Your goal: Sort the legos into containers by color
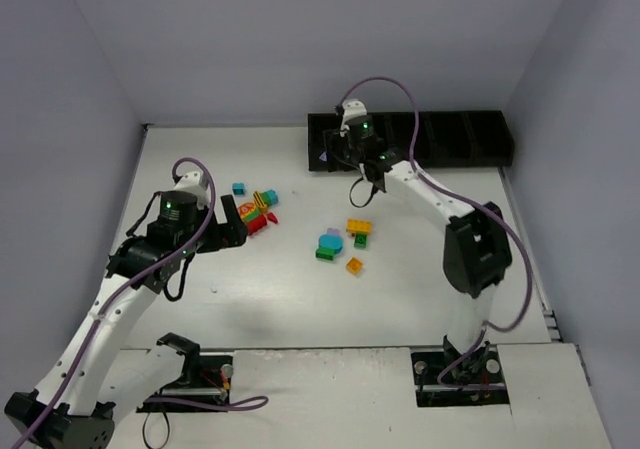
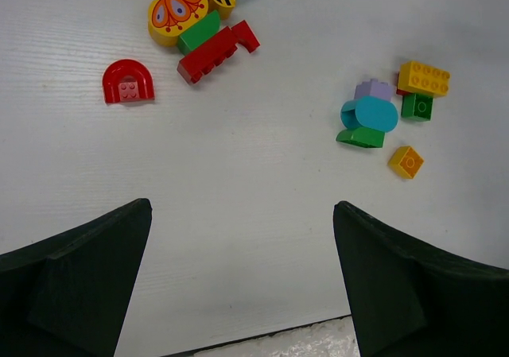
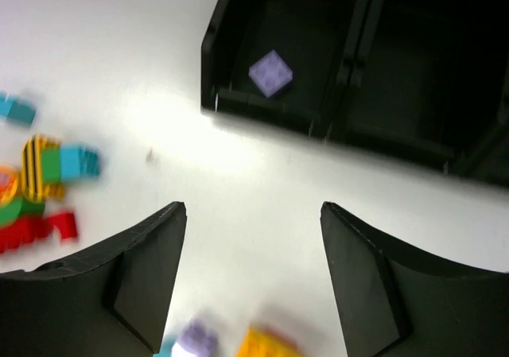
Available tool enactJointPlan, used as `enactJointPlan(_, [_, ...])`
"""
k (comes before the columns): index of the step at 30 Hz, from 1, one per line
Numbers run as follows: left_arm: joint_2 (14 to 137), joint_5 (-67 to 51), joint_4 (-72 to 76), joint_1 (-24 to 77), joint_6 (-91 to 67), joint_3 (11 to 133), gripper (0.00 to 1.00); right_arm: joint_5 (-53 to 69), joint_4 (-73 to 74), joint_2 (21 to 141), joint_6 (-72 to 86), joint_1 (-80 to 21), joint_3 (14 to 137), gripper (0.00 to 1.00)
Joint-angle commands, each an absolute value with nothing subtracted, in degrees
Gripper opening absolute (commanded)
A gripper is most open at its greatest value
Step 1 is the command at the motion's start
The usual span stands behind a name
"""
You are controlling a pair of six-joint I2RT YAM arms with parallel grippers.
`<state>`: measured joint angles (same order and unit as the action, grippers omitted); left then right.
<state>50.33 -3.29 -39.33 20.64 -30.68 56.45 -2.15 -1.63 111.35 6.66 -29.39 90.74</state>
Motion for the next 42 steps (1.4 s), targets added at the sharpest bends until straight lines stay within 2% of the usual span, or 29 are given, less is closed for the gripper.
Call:
enactJointPlan(1, [51.06, -3.87, -35.25, 21.01, -30.68, 57.13, 0.9, -2.63, -0.8, 99.77, 11.76, -31.37, 81.24, 0.66])
enactJointPlan(2, [51.24, -3.69, -35.07, 20.92, -30.24, 57.22, 0.9, -2.46, -0.27, 97.93, 12.56, -31.9, 78.51, 0.73])
enactJointPlan(4, [52.03, -3.17, -35.07, 21.01, -29.45, 57.83, 0.9, -2.02, 2.54, 93.27, 14.93, -33.3, 70.86, 0.77])
enactJointPlan(10, [53.79, -1.85, -35.42, 21.01, -27.69, 59.5, 0.9, 1.3, 5.54, 84.56, 19.15, -37.17, 55.93, 0.75])
enactJointPlan(16, [55.11, -2.2, -34.72, 21.09, -27.51, 60.38, 0.9, 0.79, 5.8, 81.91, 23.38, -41.04, 49.49, 0.74])
enactJointPlan(20, [55.46, -2.55, -34.19, 21.09, -27.86, 60.12, 0.9, 0.18, 5.8, 83.75, 24.34, -41.48, 48.43, 0.73])
enactJointPlan(25, [55.63, -4.22, -31.74, 21.35, -29.43, 57.84, 0.9, 0.18, 5.71, 83.32, 24.34, -41.75, 49.83, 0.63])
enactJointPlan(28, [57.03, -3.78, -28.13, 24.24, -31.8, 55.73, 0.9, -1.83, 5.8, 82.09, 23.91, -41.66, 50.8, 0.63])
enactJointPlan(32, [63.69, 2.44, -24.53, 32.68, -32.7, 56.6, 0.9, -3.16, 6.76, 80.86, 25.05, -41.57, 52.12, 0.65])
enactJointPlan(37, [73.63, 8.61, -22.33, 40.33, -31.82, 60.55, 0.9, -5.44, 8.35, 77.71, 26.8, -39.73, 53.35, 0.73])
enactJointPlan(42, [84.45, 10.63, -20.39, 44.38, -30.24, 66.26, 0.9, -3.43, 12.3, 73.14, 31.9, -30.52, 52.56, 0.79])
